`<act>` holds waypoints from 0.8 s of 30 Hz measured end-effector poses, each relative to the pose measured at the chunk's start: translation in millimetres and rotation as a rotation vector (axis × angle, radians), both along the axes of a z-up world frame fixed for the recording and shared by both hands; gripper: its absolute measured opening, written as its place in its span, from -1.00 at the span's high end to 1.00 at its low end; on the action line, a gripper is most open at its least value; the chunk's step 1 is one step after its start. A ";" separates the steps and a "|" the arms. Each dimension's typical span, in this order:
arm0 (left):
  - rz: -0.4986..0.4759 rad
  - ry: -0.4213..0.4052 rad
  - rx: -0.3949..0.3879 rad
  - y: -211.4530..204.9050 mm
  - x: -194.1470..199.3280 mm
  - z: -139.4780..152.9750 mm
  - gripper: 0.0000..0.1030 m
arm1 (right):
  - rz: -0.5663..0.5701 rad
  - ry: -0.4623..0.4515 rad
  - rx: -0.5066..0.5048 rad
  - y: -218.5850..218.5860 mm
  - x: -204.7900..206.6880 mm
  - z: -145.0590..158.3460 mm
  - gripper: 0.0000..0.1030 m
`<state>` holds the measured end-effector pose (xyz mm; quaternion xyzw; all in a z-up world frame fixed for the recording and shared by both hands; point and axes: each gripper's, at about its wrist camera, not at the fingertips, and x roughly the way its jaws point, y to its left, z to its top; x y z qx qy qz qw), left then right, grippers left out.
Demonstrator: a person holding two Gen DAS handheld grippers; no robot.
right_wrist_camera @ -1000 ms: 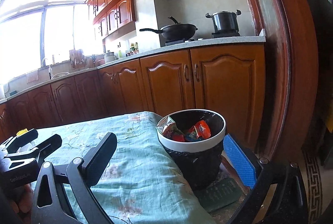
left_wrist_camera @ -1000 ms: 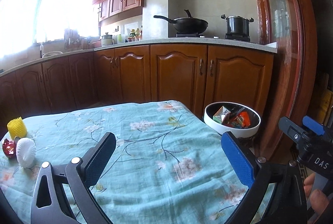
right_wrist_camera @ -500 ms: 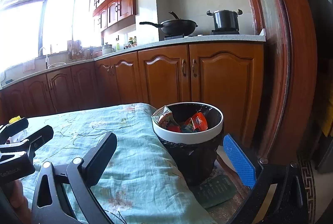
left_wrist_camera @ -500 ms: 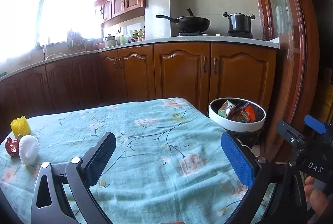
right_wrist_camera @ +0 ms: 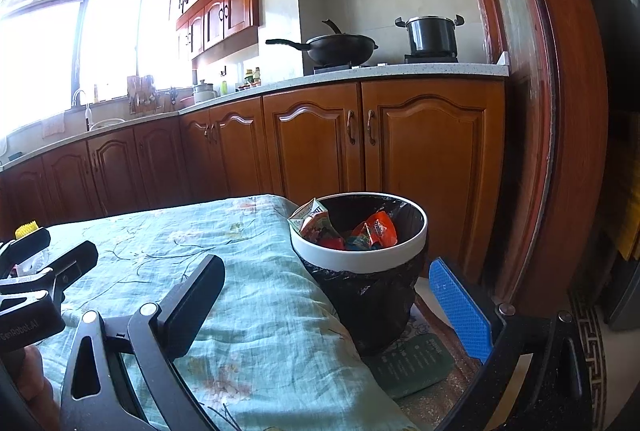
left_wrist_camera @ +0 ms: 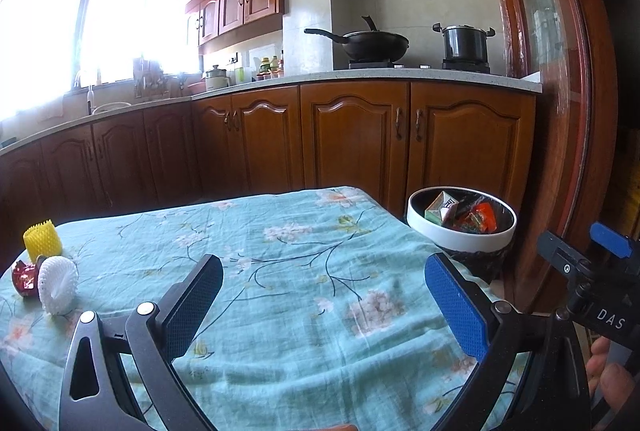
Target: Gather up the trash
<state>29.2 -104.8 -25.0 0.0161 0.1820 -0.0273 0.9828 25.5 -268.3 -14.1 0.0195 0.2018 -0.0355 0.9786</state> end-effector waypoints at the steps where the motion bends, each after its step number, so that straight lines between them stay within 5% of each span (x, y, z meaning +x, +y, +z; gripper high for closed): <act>1: -0.001 0.000 0.000 0.4 0.0 -0.3 -0.99 | 0.000 0.000 0.000 0.1 -0.3 0.3 -1.00; 24: -0.010 0.004 0.005 6.5 1.6 -2.9 -0.98 | 0.003 -0.001 0.009 -0.1 -0.9 0.7 -1.00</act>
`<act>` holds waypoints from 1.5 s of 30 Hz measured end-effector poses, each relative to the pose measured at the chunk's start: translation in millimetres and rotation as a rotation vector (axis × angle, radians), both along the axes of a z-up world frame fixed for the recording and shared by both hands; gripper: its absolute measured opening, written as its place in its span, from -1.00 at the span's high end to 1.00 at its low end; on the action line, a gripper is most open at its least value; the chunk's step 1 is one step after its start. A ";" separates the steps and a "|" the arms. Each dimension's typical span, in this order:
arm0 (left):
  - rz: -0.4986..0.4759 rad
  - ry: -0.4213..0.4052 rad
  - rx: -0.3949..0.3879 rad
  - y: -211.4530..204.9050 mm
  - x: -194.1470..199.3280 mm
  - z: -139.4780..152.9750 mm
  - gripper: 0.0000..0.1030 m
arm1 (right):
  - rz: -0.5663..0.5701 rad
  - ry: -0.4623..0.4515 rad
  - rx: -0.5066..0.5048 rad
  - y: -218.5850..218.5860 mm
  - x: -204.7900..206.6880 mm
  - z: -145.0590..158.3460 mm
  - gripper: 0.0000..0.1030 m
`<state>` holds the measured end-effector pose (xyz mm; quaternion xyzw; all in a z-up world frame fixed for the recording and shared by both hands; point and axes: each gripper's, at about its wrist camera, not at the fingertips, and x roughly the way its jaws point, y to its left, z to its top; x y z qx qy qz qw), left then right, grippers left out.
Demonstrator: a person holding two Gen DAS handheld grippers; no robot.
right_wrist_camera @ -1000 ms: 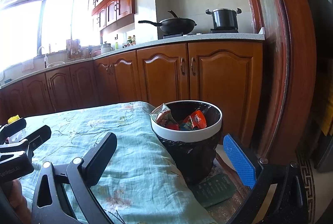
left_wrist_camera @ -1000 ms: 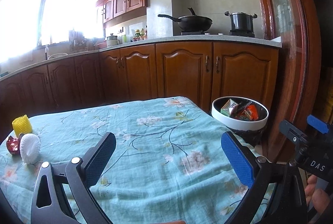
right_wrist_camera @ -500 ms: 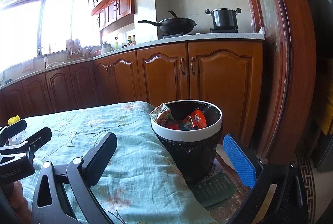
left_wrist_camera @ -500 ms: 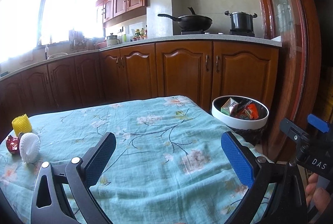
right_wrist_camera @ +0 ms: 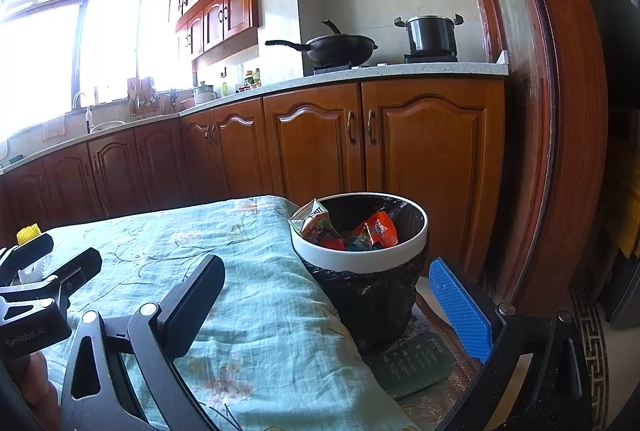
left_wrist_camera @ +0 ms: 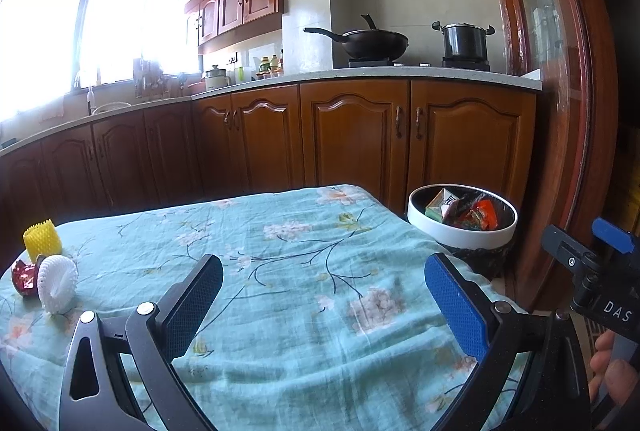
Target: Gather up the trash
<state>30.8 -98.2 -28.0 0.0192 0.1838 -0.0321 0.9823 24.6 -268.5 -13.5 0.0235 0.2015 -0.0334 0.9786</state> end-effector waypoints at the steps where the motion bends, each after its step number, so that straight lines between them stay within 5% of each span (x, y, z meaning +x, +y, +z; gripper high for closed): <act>1: 0.001 0.001 -0.001 0.0 -0.1 -0.1 -0.98 | 0.000 0.000 0.000 0.1 -0.1 -0.1 -1.00; 45: -0.013 0.011 -0.007 4.7 4.8 -5.6 -0.98 | 0.013 0.013 0.007 1.6 3.6 -4.5 -1.00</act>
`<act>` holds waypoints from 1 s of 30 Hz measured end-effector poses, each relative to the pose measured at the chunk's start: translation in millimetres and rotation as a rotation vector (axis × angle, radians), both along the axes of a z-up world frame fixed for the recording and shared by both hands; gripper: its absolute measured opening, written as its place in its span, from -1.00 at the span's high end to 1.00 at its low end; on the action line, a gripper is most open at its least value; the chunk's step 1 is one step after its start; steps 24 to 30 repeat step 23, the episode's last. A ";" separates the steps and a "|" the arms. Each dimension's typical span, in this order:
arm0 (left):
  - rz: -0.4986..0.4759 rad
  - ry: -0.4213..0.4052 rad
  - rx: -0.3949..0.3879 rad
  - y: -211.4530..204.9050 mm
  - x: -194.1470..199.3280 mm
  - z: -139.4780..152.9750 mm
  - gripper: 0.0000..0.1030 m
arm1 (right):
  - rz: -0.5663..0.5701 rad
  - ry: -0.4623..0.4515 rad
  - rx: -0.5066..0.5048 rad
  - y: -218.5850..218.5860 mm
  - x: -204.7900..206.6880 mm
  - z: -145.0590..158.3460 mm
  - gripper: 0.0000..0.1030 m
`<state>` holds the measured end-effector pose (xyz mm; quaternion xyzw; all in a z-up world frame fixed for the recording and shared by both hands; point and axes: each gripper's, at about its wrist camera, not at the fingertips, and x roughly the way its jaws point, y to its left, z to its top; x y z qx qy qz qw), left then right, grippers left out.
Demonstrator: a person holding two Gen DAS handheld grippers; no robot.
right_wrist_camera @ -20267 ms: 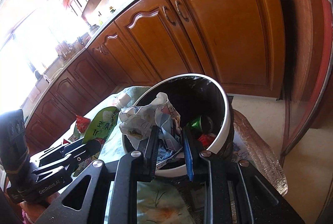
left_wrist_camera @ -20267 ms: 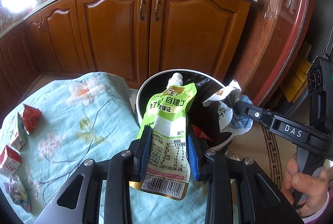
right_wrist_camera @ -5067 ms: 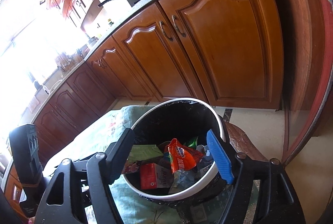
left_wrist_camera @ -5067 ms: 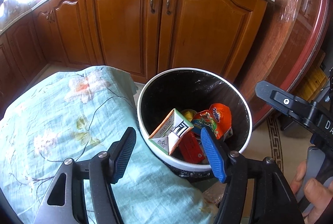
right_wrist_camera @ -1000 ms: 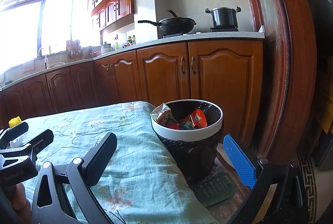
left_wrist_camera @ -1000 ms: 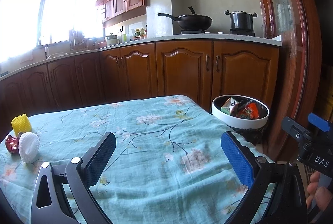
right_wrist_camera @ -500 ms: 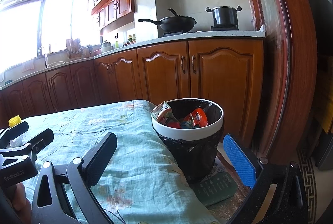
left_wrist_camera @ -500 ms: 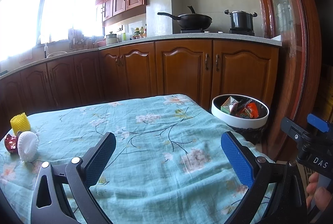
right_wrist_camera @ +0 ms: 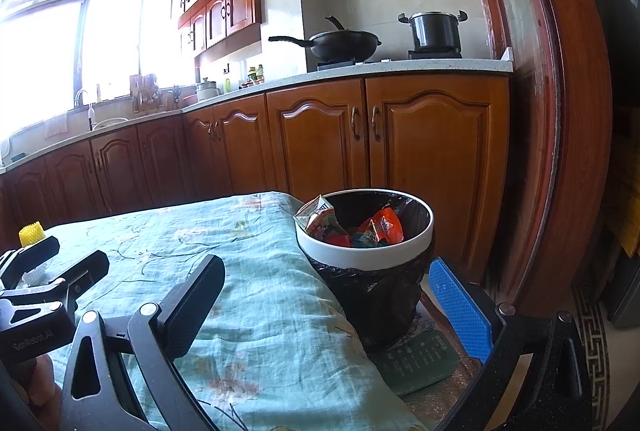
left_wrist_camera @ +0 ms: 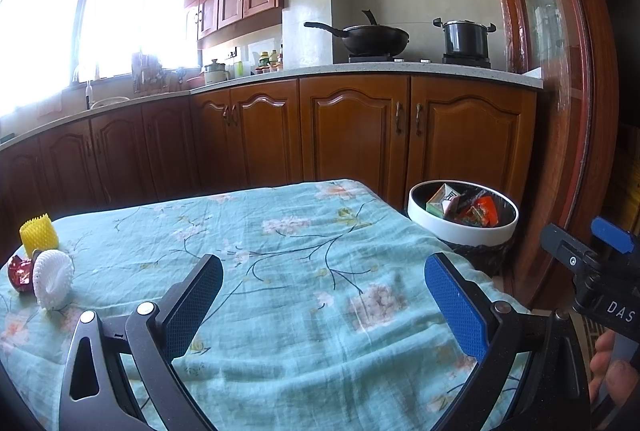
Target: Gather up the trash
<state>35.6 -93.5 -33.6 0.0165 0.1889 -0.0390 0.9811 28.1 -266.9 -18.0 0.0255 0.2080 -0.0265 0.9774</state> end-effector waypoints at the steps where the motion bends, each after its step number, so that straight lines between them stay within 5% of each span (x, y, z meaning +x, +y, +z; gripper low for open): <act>1: 0.000 0.000 -0.001 0.0 0.2 0.0 -0.98 | 0.001 0.001 0.001 0.0 0.2 0.0 -1.00; 30: -0.008 0.012 -0.012 6.5 3.3 -1.2 -0.98 | 0.015 0.032 0.027 -0.9 5.7 -2.0 -1.00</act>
